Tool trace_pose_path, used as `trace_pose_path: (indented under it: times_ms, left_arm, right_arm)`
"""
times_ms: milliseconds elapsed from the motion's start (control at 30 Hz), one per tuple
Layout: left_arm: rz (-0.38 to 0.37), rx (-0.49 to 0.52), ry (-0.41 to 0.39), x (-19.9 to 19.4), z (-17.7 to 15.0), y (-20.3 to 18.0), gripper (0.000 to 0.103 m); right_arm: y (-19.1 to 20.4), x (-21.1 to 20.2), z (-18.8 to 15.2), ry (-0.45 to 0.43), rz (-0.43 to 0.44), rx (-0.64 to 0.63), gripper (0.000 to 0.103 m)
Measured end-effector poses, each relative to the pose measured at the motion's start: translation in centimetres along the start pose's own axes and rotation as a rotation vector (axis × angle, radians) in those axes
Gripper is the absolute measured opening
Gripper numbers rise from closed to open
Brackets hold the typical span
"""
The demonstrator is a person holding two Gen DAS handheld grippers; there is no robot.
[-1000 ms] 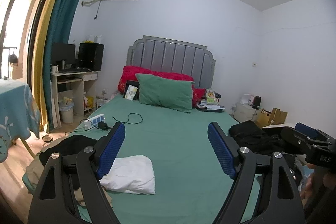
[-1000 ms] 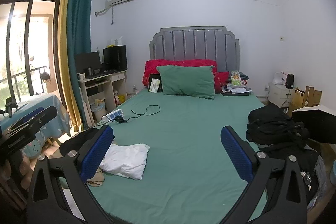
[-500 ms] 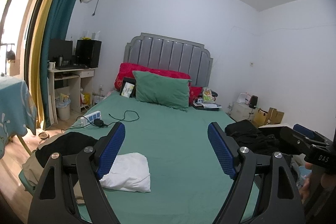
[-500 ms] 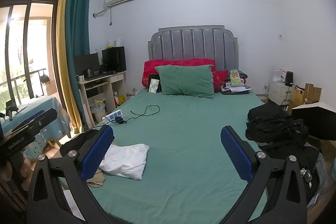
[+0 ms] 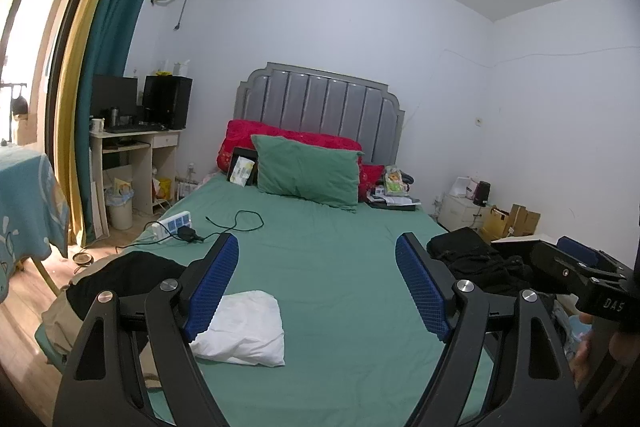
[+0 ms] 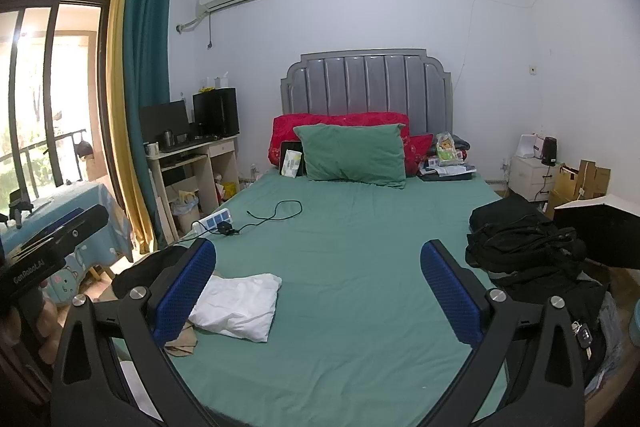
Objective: Fold large clothes
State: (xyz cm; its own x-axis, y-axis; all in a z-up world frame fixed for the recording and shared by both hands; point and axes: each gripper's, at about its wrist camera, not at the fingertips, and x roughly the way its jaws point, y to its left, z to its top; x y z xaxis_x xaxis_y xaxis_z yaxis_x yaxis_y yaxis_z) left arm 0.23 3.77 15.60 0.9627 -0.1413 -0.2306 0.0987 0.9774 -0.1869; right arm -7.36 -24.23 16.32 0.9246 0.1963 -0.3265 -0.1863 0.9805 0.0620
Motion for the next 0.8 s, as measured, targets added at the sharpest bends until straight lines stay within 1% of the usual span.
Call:
trace_pose_path:
  times_ms: [800]
  left_arm:
    - [-0.002,0.001,0.004,0.14,-0.15,-0.22,0.084]
  right_arm:
    - [0.22,0.11,-0.63,0.003,-0.004,-0.003,0.101]
